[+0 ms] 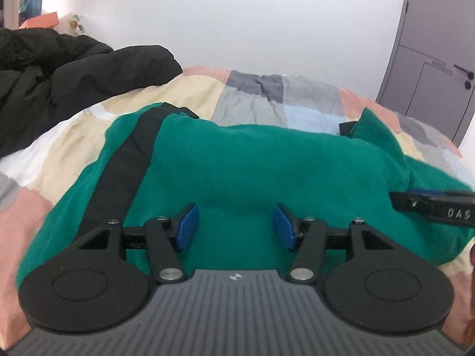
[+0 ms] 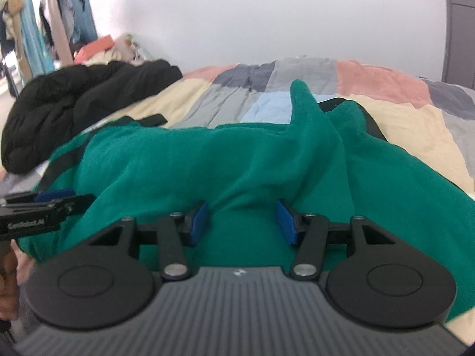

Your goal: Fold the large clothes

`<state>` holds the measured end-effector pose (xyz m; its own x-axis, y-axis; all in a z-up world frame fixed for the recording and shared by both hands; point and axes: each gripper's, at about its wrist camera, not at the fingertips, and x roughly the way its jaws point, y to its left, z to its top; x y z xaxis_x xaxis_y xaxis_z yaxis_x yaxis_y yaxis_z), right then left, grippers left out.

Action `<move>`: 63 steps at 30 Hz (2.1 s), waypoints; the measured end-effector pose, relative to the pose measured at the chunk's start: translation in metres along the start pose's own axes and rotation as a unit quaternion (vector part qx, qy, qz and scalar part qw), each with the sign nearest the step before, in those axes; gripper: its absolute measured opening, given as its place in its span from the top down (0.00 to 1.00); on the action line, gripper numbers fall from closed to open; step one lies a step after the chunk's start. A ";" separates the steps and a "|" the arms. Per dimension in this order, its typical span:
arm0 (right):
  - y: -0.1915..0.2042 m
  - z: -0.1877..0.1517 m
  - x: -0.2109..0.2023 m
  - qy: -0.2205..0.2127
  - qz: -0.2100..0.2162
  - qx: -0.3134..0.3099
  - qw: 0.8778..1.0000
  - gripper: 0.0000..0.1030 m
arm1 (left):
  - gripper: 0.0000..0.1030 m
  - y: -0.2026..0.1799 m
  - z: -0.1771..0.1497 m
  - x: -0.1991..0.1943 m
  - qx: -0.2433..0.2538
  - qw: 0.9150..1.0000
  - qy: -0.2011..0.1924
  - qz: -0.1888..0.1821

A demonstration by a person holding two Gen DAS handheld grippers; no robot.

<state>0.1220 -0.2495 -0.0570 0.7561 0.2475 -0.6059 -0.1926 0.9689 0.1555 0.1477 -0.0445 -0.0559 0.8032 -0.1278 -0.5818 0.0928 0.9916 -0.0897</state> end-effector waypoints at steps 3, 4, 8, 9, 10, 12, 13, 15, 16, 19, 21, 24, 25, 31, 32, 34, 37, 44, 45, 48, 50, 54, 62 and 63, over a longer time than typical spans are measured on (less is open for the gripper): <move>0.001 0.002 -0.009 -0.003 0.000 -0.005 1.000 0.47 | 0.39 0.000 0.000 -0.022 -0.008 1.000 -0.007 -0.009; 0.000 0.003 -0.013 -0.005 0.000 -0.005 1.000 0.47 | 0.39 0.000 0.000 -0.029 -0.010 1.000 -0.009 -0.008; -0.005 0.000 -0.036 -0.009 0.013 0.040 0.999 0.47 | 0.39 -0.004 -0.008 -0.055 -0.028 0.999 -0.015 -0.012; -0.005 -0.001 -0.042 -0.009 0.017 0.051 0.999 0.47 | 0.38 -0.005 -0.009 -0.060 -0.036 0.999 -0.015 -0.018; -0.005 -0.003 -0.047 -0.009 0.023 0.065 0.998 0.47 | 0.37 -0.005 -0.012 -0.064 -0.048 0.998 -0.012 -0.026; -0.006 -0.006 -0.052 -0.008 0.032 0.085 0.996 0.46 | 0.37 -0.004 -0.019 -0.068 -0.071 0.997 -0.001 -0.037; -0.005 -0.009 -0.055 -0.005 0.039 0.103 0.994 0.46 | 0.36 -0.004 -0.022 -0.068 -0.084 0.996 0.009 -0.040; -0.007 -0.024 -0.063 0.004 0.063 0.158 0.985 0.44 | 0.34 -0.002 -0.028 -0.068 -0.097 0.994 0.022 -0.046; -0.007 -0.028 -0.064 0.008 0.067 0.168 0.983 0.44 | 0.33 -0.002 -0.029 -0.067 -0.100 0.994 0.026 -0.048; -0.008 -0.035 -0.060 0.024 0.082 0.199 0.976 0.43 | 0.28 0.001 -0.030 -0.062 -0.115 0.991 0.043 -0.048; -0.008 -0.036 -0.056 0.034 0.093 0.214 0.972 0.43 | 0.23 0.005 -0.032 -0.061 -0.137 0.988 0.050 -0.057; -0.011 -0.045 -0.045 0.064 0.123 0.257 0.956 0.23 | 0.19 0.007 -0.034 -0.057 -0.148 0.985 0.060 -0.061; -0.012 -0.049 -0.038 0.075 0.139 0.277 0.948 0.09 | 0.18 0.008 -0.035 -0.055 -0.155 0.984 0.066 -0.061; -0.026 -0.067 -0.011 0.094 0.167 0.365 0.911 0.00 | 0.17 0.022 -0.036 -0.047 -0.207 0.971 0.090 -0.082; -0.029 -0.069 -0.008 0.089 0.168 0.380 0.905 0.00 | 0.17 0.025 -0.036 -0.044 -0.214 0.969 0.093 -0.083; -0.038 -0.070 -0.003 0.076 0.159 0.405 0.897 0.00 | 0.17 0.033 -0.037 -0.038 -0.237 0.962 0.104 -0.088; -0.053 -0.072 0.000 0.050 0.147 0.449 0.880 0.00 | 0.17 0.050 -0.042 -0.029 -0.291 0.944 0.115 -0.107; -0.066 -0.086 -0.011 0.008 0.159 0.521 0.838 0.00 | 0.17 0.091 -0.057 -0.014 -0.429 0.886 0.117 -0.135; -0.067 -0.087 -0.015 0.002 0.154 0.524 0.838 0.00 | 0.17 0.096 -0.059 -0.013 -0.444 0.879 0.115 -0.133; -0.075 -0.094 -0.024 -0.013 0.128 0.539 0.832 0.00 | 0.17 0.108 -0.065 -0.012 -0.483 0.860 0.103 -0.131; -0.080 -0.100 -0.027 -0.024 0.109 0.557 0.823 0.00 | 0.18 0.113 -0.066 -0.012 -0.499 0.852 0.089 -0.130; -0.088 -0.103 -0.019 -0.033 0.122 0.575 0.808 0.00 | 0.18 0.116 -0.067 -0.010 -0.513 0.846 0.069 -0.128; -0.082 -0.088 0.002 -0.018 0.091 0.524 0.846 0.20 | 0.36 0.114 -0.061 -0.009 -0.478 0.873 0.048 -0.082; -0.082 -0.086 0.002 -0.018 0.089 0.518 0.850 0.24 | 0.41 0.112 -0.060 -0.011 -0.470 0.878 0.045 -0.076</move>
<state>0.0852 -0.3282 -0.1382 0.7949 0.3714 -0.4798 0.3350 0.3907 0.8574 0.1143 0.0672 -0.1085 0.7693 -0.3012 -0.5634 -0.3654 0.5159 -0.7748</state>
